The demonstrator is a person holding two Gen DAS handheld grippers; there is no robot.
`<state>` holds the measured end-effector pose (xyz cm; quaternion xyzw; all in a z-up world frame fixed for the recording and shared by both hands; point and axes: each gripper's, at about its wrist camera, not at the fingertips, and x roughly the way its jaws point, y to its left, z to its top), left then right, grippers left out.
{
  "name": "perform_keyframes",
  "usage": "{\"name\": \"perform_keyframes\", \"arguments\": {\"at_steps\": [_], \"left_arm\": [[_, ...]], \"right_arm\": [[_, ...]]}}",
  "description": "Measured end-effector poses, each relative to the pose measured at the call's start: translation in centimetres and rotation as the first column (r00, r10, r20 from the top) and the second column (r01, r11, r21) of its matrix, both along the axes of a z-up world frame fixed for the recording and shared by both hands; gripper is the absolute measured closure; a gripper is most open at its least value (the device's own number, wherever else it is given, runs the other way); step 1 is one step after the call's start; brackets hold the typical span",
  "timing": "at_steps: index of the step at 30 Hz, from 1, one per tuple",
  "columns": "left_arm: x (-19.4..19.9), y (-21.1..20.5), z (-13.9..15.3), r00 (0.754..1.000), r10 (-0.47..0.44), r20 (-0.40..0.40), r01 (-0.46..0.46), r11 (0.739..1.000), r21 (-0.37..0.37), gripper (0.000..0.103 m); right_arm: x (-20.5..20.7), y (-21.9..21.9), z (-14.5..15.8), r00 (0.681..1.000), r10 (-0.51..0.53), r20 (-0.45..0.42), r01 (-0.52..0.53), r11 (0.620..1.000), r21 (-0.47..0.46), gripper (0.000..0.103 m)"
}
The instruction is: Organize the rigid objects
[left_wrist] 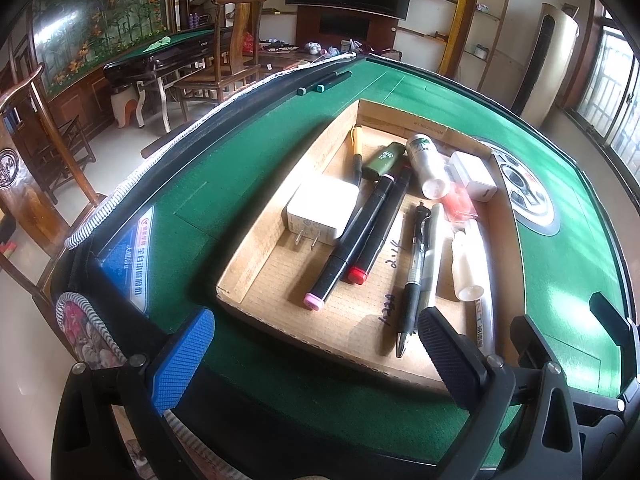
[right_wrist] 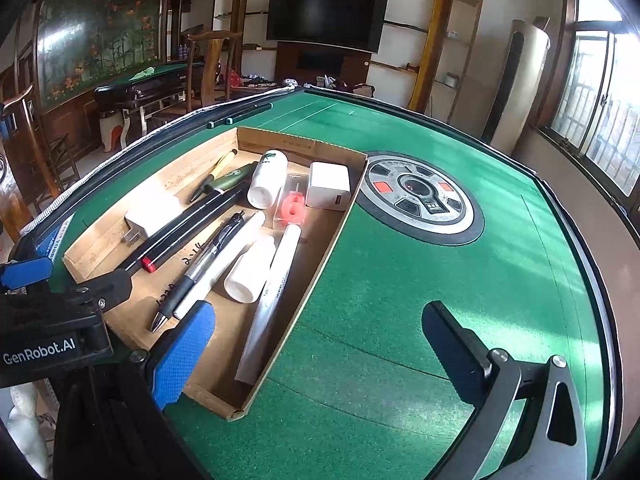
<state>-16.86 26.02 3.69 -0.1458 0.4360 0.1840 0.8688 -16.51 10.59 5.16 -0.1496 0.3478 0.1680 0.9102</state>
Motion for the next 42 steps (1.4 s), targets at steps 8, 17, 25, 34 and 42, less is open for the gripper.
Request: {"name": "perform_keyframes", "arguments": {"at_steps": [8, 17, 25, 34, 42], "left_arm": [[0.0, -0.8, 0.1, 1.0, -0.02, -0.001, 0.02, 1.0, 0.005, 0.001], [0.3, -1.2, 1.0, 0.999, -0.049, 0.013, 0.048, 0.998, 0.047, 0.001], [1.3, 1.5, 6.5, 0.994, -0.078, 0.073, 0.069, 0.99, 0.12, 0.001], [-3.7, 7.5, 3.8, 0.992, -0.025, 0.122, 0.041, 0.991, -0.13, 0.001], [-5.2, 8.3, 3.1, 0.991, 0.02, 0.136, -0.016, 0.999, -0.034, 0.001]], "right_arm": [[0.3, -0.4, -0.4, 1.0, -0.018, -0.002, 0.018, 1.0, -0.015, 0.0], [2.2, -3.8, -0.5, 0.99, -0.143, -0.019, 0.143, 0.99, 0.001, 0.0], [4.6, -5.3, 2.0, 0.99, -0.024, -0.14, 0.056, 0.972, 0.229, 0.0], [11.4, 4.1, -0.1, 0.682, 0.557, -0.473, -0.091, 0.707, 0.701, 0.0], [13.1, 10.4, -5.2, 0.568, 0.594, -0.569, 0.039, 0.672, 0.74, 0.0]]}}
